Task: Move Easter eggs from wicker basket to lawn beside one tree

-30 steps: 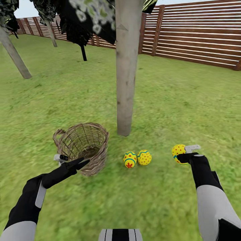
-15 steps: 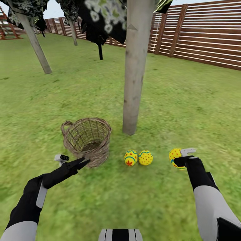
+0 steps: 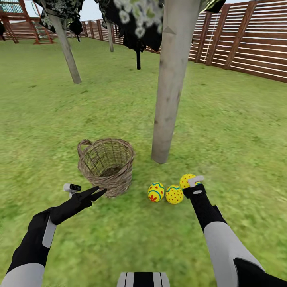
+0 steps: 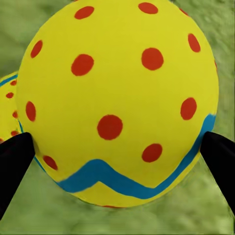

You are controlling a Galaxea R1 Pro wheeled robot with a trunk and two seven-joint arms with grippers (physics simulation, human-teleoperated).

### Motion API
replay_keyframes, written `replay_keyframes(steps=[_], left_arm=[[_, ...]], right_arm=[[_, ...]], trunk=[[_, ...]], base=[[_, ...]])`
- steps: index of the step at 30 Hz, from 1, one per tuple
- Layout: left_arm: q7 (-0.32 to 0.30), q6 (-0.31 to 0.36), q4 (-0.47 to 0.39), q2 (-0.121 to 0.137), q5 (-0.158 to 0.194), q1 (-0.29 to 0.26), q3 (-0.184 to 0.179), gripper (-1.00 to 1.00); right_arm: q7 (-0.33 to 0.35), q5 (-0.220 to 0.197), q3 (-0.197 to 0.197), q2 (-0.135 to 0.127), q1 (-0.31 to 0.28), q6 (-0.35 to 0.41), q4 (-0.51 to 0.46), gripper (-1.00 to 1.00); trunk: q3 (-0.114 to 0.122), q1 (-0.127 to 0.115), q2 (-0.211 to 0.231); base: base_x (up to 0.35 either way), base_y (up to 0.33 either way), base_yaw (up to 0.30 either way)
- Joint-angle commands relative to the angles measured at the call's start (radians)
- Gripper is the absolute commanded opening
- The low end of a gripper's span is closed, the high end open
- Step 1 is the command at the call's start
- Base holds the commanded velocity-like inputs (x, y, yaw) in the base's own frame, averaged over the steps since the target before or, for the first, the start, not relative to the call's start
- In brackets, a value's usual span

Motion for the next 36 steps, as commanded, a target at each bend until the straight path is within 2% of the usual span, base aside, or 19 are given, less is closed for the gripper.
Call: replay_keyframes(steps=[1,3,5,7,11,16,21,24,27,28,29,30,31,36], left_arm=[[-0.004,0.011,-0.001,0.0,-0.002,0.0,0.0,1.0],[-0.004,0.011,0.0,-0.001,-0.002,0.0,0.0,1.0],[-0.004,0.011,0.003,-0.001,-0.002,-0.001,0.0,1.0],[-0.004,0.011,0.003,-0.001,-0.002,0.0,-0.001,1.0],[-0.003,0.011,0.005,-0.001,-0.002,-0.001,-0.001,1.0],[-0.002,0.012,0.008,-0.001,-0.002,-0.001,0.0,1.0],[-0.003,0.012,0.006,-0.001,-0.002,0.0,0.0,1.0],[-0.003,0.012,0.005,0.0,-0.002,0.0,0.002,1.0],[-0.003,0.012,0.004,0.0,-0.002,0.0,0.002,1.0],[-0.003,0.012,0.005,0.0,-0.002,0.0,0.002,1.0],[-0.003,0.012,0.006,0.0,-0.002,0.0,0.002,1.0],[-0.003,0.012,0.007,0.0,-0.002,0.0,0.001,1.0],[-0.003,0.012,0.008,0.0,-0.002,0.0,0.0,1.0],[-0.003,0.012,0.008,-0.001,-0.002,0.0,-0.001,1.0]], right_arm=[[-0.011,0.004,-0.004,0.0,0.0,0.003,-0.003,-1.0],[-0.095,0.002,-0.004,-0.002,-0.001,0.001,-0.006,-1.0],[-0.134,0.003,-0.005,-0.007,-0.001,0.0,0.001,-1.0],[-0.14,0.004,-0.004,-0.007,-0.001,-0.008,0.002,-1.0],[-0.143,0.003,-0.006,-0.007,-0.001,-0.075,0.006,-1.0],[-0.139,0.009,-0.004,-0.008,0.0,-0.081,0.03,-1.0],[-0.143,-0.001,-0.011,-0.025,-0.006,-0.07,0.046,-1.0],[-0.163,-0.002,-0.016,-0.03,-0.026,-0.066,0.111,-1.0],[-0.234,-0.004,-0.038,-0.065,-0.083,-0.067,0.297,-1.0],[-0.245,-0.004,-0.054,-0.075,-0.107,-0.068,0.346,-1.0],[-0.253,-0.003,-0.089,-0.086,-0.127,-0.068,0.389,-1.0],[-0.255,-0.003,-0.114,-0.09,-0.135,-0.069,0.407,-1.0],[-0.256,-0.002,-0.121,-0.092,-0.137,-0.069,0.41,-1.0],[-0.25,0.003,-0.121,-0.089,-0.137,-0.082,0.404,-1.0]], trunk=[[-0.001,0.0,0.0],[-0.002,0.0,0.0],[-0.003,0.0,0.0],[-0.004,0.0,0.0],[-0.006,0.0,0.0],[-0.006,0.0,0.0],[-0.014,0.001,-0.001],[-0.025,0.002,-0.001],[-0.037,0.004,-0.002],[-0.041,0.004,-0.002],[-0.045,0.005,-0.003],[-0.049,0.005,-0.003],[-0.052,0.005,-0.003],[-0.072,0.008,-0.004]], base=[[0.163,-0.311,0.287],[0.181,-0.299,0.287],[0.209,-0.28,0.287],[0.224,-0.269,0.287],[0.254,-0.23,0.26],[0.105,-0.069,0.021],[0.002,-0.001,0.0],[0.0,0.0,0.0],[0.0,0.0,0.0],[0.0,0.0,0.0],[0.0,0.0,0.0],[0.0,0.0,0.0],[0.0,0.0,0.0],[0.0,0.0,0.0]])
